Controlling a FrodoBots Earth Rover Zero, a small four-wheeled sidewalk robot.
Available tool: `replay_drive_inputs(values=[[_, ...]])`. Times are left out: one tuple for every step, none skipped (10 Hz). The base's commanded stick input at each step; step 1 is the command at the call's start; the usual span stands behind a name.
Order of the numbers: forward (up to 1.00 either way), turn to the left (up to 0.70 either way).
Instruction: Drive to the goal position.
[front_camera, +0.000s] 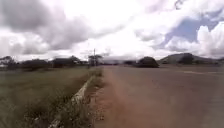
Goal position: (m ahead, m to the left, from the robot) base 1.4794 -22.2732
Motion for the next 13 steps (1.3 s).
replay_drive_inputs(values=[[0.00, 0.00], [0.00, 0.00], [0.00, 0.00], [0.00, 0.00], [0.00, -0.44], [0.00, -0.65], [0.00, -0.70], [0.00, -0.70], [0.00, -0.70], [0.00, -0.70], [0.00, -0.70], [0.00, -0.70], [0.00, -0.70]])
